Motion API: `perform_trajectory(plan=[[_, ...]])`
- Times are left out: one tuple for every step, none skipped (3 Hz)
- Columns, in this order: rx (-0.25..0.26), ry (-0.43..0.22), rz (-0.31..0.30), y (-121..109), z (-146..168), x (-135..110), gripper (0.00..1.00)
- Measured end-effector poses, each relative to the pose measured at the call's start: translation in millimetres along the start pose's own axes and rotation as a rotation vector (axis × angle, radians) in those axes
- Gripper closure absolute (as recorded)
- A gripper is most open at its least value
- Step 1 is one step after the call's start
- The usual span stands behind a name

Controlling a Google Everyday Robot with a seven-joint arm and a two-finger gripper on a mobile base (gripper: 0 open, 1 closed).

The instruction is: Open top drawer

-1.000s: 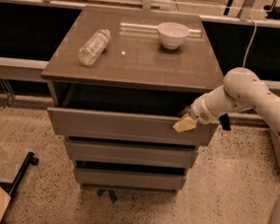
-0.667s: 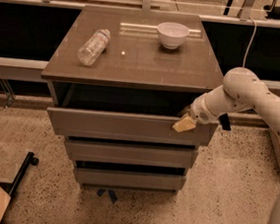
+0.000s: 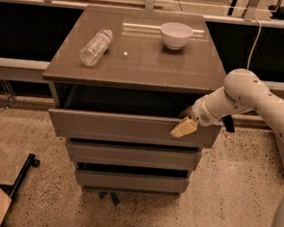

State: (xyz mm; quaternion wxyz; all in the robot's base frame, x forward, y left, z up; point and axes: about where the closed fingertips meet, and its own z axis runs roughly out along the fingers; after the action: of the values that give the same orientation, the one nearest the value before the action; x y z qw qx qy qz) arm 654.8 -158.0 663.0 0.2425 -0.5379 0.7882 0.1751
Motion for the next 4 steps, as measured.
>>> perform_trajectory(plan=[[-0.053,0.032,0.065,38,-2,19,0.00],[-0.057,0.036,0.071,40,-3,20,0.00],[-0.072,0.049,0.094,52,-5,27,0.00],[-0.072,0.049,0.094,52,-6,26,0.19]])
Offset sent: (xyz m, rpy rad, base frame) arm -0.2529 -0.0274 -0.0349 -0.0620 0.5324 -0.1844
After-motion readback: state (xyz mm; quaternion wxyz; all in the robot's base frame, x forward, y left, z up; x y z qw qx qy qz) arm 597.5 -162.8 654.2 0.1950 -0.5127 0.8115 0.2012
